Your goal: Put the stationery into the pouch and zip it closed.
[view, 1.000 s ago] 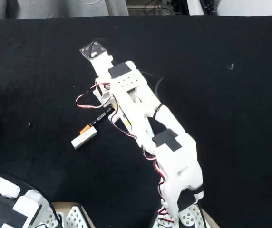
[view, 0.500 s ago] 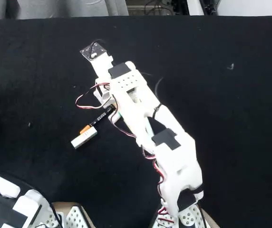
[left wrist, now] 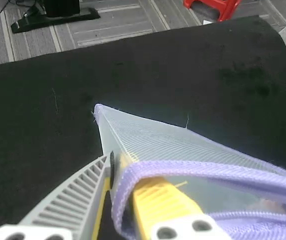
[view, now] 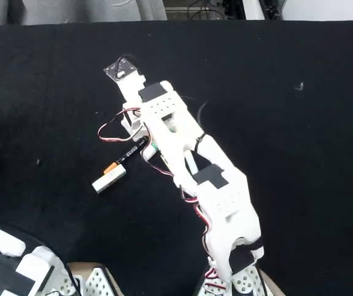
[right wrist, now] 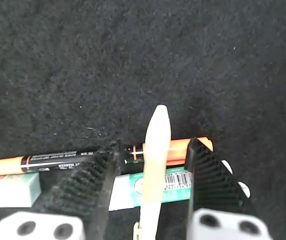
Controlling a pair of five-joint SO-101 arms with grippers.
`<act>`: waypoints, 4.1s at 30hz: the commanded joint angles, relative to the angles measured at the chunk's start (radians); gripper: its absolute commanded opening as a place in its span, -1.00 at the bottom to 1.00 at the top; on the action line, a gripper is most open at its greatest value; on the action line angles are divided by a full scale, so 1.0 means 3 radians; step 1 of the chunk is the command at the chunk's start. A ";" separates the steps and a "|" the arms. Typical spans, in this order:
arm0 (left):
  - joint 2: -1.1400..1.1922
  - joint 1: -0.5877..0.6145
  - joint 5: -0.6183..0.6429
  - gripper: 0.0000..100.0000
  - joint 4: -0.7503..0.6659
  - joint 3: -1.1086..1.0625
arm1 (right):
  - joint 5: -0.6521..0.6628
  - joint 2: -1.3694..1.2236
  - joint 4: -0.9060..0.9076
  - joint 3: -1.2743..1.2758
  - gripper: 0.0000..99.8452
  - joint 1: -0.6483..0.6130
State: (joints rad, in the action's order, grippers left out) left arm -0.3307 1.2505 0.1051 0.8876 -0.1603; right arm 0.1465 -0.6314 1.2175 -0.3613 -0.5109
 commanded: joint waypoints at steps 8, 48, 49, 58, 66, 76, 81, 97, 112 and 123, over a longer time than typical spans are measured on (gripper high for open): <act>-0.0066 -0.0023 -0.0026 -0.94 -0.0015 0.0069 | -0.0026 0.0120 0.0036 -0.0197 -0.62 0.0056; -0.0031 -0.1731 0.0010 -0.94 0.2015 0.2033 | -0.0031 0.0115 0.1826 -0.4110 -0.98 0.0399; -0.0031 -0.1834 0.0010 -0.94 0.2076 0.2064 | -0.0031 0.0115 0.1826 -0.4207 -0.98 0.0409; -0.0031 -0.2565 0.0373 -0.94 0.2312 0.2094 | -0.0215 0.0468 0.1739 -0.4370 -0.98 0.0414; -0.0031 -0.3373 0.0777 -0.94 0.2312 0.1941 | -0.0292 0.1010 0.1770 -0.4370 -0.98 0.0414; -0.0031 -0.3854 0.1023 -0.94 0.2291 0.1660 | -0.0481 0.1291 0.1831 -0.4365 -0.98 0.0409; -0.0061 -0.3895 0.1013 -0.94 0.2286 0.1501 | -0.0486 0.1337 0.1841 -0.4350 -0.98 0.0399; -0.0066 -0.3874 0.0997 -0.94 0.2107 0.1118 | -0.0450 0.2176 0.1831 -0.3332 -0.98 0.0051; -0.0066 -0.3869 0.0992 -0.94 0.2123 0.1102 | -0.0450 0.2202 0.1836 -0.3179 -0.98 -0.0148; -0.0066 -0.3869 0.0992 -0.94 0.2097 0.1010 | -0.0450 0.3081 0.1800 -0.2749 -0.98 0.0020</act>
State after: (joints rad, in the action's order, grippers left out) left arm -0.3337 0.0967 0.3951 1.5367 0.1358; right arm 0.0084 0.1834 1.7361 -1.2559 -0.5401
